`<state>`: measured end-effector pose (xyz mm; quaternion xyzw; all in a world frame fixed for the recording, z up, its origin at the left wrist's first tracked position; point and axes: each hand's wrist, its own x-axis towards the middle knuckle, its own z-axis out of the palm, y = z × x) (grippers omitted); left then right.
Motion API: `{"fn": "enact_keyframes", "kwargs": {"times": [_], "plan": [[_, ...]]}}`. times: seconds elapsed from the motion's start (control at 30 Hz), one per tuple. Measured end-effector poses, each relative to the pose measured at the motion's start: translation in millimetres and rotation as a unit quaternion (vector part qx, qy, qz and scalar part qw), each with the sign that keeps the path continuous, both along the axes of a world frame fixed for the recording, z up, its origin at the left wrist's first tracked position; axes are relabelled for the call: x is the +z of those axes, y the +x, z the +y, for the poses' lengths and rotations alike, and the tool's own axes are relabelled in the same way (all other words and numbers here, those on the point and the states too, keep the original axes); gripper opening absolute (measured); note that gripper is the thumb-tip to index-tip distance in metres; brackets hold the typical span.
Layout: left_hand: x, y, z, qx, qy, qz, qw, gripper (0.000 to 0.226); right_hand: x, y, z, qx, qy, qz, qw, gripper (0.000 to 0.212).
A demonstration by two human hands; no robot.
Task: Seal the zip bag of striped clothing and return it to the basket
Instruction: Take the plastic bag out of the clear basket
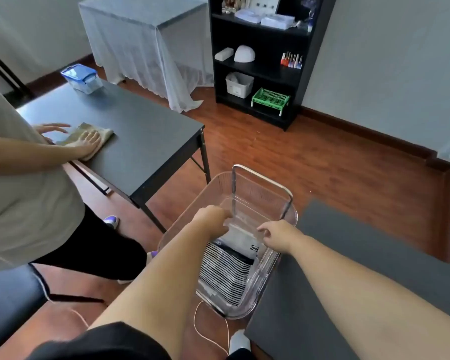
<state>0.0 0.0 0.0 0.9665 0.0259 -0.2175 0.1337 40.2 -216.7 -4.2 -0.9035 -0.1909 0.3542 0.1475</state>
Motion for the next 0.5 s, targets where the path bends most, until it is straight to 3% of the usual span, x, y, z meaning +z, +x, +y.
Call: {"fn": "enact_keyframes", "kwargs": {"times": [0.23,0.5], "plan": [[-22.2,-2.7,-5.8,-0.084,0.048,0.056,0.994,0.045,-32.9,-13.7,13.9,0.037,-0.051,0.011,0.998,0.05],[-18.8,-22.4,-3.2,-0.121,0.02,0.053,0.991,0.025,-45.9,-28.2,7.1,0.013,0.016,-0.008,1.0,0.016]]}}
